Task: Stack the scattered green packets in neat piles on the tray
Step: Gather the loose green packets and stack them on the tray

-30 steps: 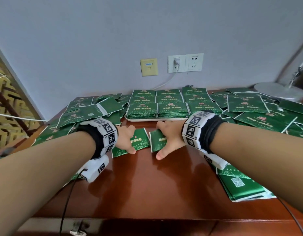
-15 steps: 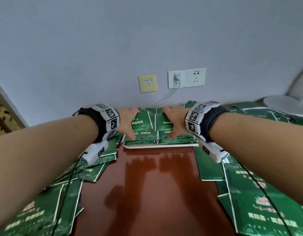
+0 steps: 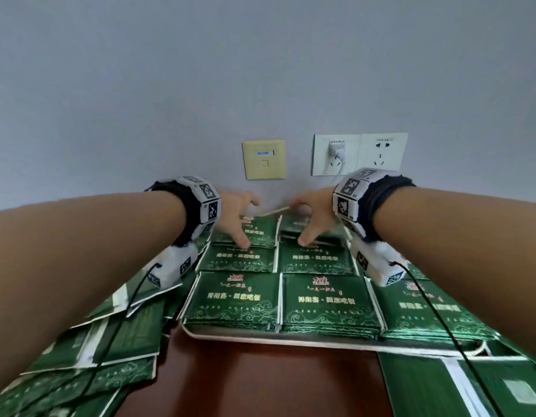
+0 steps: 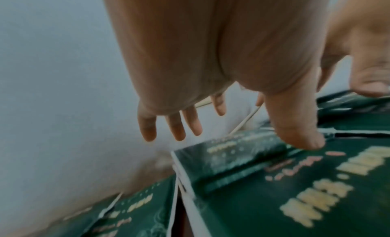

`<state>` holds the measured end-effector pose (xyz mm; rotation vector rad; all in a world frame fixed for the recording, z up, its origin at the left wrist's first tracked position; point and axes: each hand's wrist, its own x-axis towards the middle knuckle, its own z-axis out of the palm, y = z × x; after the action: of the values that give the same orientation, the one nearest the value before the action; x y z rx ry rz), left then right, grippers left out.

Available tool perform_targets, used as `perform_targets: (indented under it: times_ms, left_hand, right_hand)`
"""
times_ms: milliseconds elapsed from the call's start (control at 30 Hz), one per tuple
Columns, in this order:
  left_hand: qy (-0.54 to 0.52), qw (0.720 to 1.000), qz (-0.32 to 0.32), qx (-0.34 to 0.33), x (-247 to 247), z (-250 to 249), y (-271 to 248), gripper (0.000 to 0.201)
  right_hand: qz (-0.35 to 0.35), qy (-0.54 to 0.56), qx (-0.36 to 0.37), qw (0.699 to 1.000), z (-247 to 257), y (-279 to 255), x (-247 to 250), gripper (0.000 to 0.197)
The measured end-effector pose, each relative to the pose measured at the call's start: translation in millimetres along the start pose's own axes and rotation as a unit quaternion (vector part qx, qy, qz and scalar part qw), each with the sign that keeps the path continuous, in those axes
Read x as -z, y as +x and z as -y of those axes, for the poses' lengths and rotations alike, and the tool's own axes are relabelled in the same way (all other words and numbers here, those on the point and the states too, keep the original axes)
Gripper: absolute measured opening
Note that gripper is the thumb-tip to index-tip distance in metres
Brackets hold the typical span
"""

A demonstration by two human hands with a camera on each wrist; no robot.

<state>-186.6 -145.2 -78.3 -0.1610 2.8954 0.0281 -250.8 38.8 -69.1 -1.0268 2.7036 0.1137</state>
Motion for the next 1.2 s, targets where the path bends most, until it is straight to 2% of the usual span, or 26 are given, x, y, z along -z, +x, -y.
perform_targets:
  times_ms: [100, 300, 500, 600, 733, 833, 900, 1033, 1200]
  left_hand:
    - [0.011, 1.0, 0.002, 0.002, -7.1, 5.2, 8.1, 0.082]
    - [-0.006, 1.0, -0.015, -0.005, -10.5, 9.4, 12.9, 0.066]
    - [0.018, 0.999, -0.027, 0.005, -6.5, 7.6, 10.1, 0.066]
    - [0.016, 0.999, -0.034, 0.023, 2.8, 9.2, -4.7, 0.068]
    - [0.032, 0.998, -0.04, 0.04, 13.6, 16.8, -47.2, 0.065]
    - [0.048, 0.997, -0.02, 0.056, 7.4, 19.9, -86.5, 0.067]
    - [0.055, 0.997, -0.007, 0.062, -1.3, 22.5, -118.8, 0.067]
    - [0.067, 0.992, 0.043, 0.1, -18.2, 30.5, -188.7, 0.062]
    - [0.046, 0.989, 0.047, 0.13, -39.9, 41.8, -261.5, 0.05]
  right_hand:
    - [0.001, -0.034, 0.015, 0.999, -4.0, 8.5, -10.8, 0.071]
    - [-0.023, -0.024, 0.035, 0.999, -9.4, 10.9, -16.8, 0.06]
    - [-0.015, -0.081, 0.061, 0.995, -3.5, 11.8, -11.3, 0.058]
    - [-0.035, -0.053, 0.071, 0.995, 0.0, 5.0, -3.8, 0.051]
    - [-0.068, -0.041, 0.077, 0.994, 16.1, -18.3, 13.0, 0.046]
    - [-0.054, -0.048, 0.075, 0.995, 42.3, -41.7, 14.6, 0.044]
    - [-0.031, -0.088, 0.078, 0.993, 65.8, -60.8, 7.7, 0.048]
    - [-0.031, -0.127, 0.118, 0.984, 112.3, -99.3, -15.3, 0.054]
    - [-0.05, -0.127, 0.177, 0.975, 169.2, -140.4, -43.2, 0.056]
